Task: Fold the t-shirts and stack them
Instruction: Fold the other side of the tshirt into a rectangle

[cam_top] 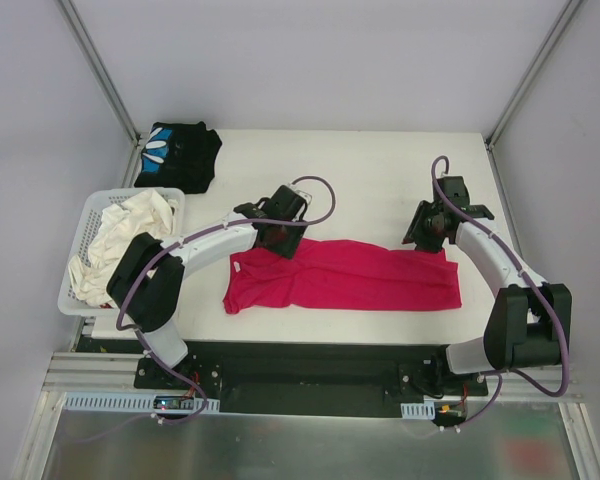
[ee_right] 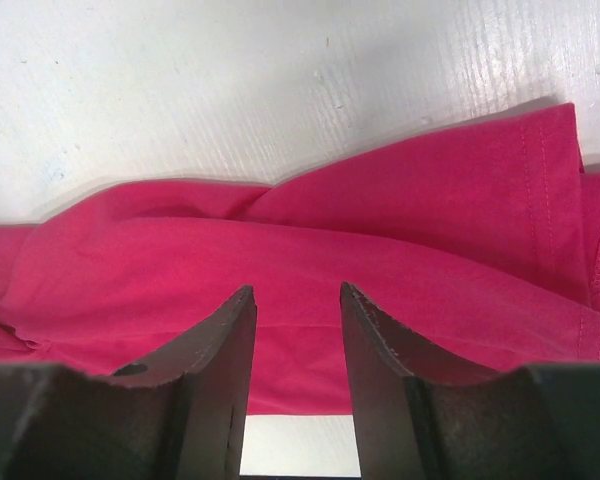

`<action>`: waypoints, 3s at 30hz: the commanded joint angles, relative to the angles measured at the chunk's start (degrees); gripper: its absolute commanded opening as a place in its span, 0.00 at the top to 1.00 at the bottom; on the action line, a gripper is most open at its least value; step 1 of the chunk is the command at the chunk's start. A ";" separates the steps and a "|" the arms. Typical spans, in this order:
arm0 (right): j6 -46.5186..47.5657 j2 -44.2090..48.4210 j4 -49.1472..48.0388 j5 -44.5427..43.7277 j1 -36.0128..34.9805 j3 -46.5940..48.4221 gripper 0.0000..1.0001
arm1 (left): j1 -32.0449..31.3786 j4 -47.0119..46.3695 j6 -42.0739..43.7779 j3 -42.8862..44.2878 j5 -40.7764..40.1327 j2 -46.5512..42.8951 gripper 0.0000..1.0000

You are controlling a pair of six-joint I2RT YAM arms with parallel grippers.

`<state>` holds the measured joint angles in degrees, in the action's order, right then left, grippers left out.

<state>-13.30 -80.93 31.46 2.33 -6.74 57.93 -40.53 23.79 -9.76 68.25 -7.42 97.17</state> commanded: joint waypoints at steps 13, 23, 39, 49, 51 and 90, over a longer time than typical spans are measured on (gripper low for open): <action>0.91 1.12 -0.17 -1.89 -0.20 1.74 0.58 | -0.42 -1.03 2.55 -0.66 5.40 -1.80 0.52; 2.14 1.21 0.79 -4.26 -0.03 2.45 0.58 | -0.42 -1.20 2.64 0.22 6.28 0.57 0.55; 2.93 2.96 1.06 -5.75 0.50 2.27 0.59 | -0.42 -1.12 2.64 3.03 6.98 3.29 0.62; 3.81 3.93 1.32 -5.93 2.17 1.75 0.59 | -0.42 -1.12 1.76 2.68 7.33 3.56 0.85; 3.90 3.85 1.32 -6.02 2.35 1.66 0.59 | -0.42 -1.03 1.59 2.33 7.33 3.38 0.87; 3.54 10.35 0.70 -3.21 2.96 -1.42 0.59 | -11.93 5.92 -17.66 -8.74 -2.42 -9.89 1.00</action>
<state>-10.02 -72.62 31.99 -2.07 -3.99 56.82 -51.07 28.67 -23.97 60.82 -6.09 89.47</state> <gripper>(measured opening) 0.412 0.004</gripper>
